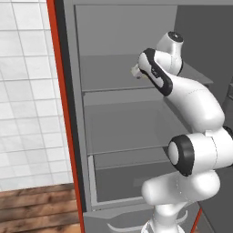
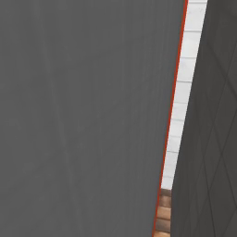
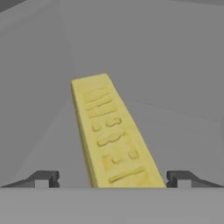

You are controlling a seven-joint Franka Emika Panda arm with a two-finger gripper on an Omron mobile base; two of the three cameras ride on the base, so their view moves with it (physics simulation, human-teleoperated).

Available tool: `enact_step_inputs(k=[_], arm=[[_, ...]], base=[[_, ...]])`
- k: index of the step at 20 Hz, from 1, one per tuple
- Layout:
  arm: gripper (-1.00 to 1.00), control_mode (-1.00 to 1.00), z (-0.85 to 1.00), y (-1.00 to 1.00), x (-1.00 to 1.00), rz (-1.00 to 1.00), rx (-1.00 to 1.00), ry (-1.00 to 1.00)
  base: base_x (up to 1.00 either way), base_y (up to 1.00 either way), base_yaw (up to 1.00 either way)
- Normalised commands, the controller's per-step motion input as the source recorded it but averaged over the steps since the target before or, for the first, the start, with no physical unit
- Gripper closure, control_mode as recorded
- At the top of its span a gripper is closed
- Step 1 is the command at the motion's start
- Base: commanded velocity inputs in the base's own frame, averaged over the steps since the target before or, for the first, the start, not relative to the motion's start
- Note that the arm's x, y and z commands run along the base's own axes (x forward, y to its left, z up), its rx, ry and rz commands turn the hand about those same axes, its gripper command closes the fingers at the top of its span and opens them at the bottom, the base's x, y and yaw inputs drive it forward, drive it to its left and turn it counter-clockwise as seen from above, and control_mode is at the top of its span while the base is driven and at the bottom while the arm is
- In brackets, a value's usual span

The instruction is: Retrieve the butter from the fridge and place it on a plate on the dining table. Then retrieve the butter knife by the fridge and place it near the plate.

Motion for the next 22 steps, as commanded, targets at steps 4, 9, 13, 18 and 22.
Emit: enact_step_inputs(k=[4,9,13,18,22], arm=[[1.00,-1.00,-0.07,0.00,0.01,0.04,0.01,0.02],[1.00,-1.00,0.00,0.00,0.00,0.00,0.00,0.00],[1.00,-1.00,0.00,0.08,0.01,-0.03,0.00,-0.02],[1.00,-1.00,0.09,0.17,0.00,-0.35,0.00,-0.01],[1.00,-1.00,0.27,0.16,-0.11,-0.63,0.04,0.00]], base=[[0.00,0.00,0.00],[0.00,0.00,0.00],[0.00,0.00,0.00],[0.00,0.00,0.00],[0.00,0.00,0.00]])
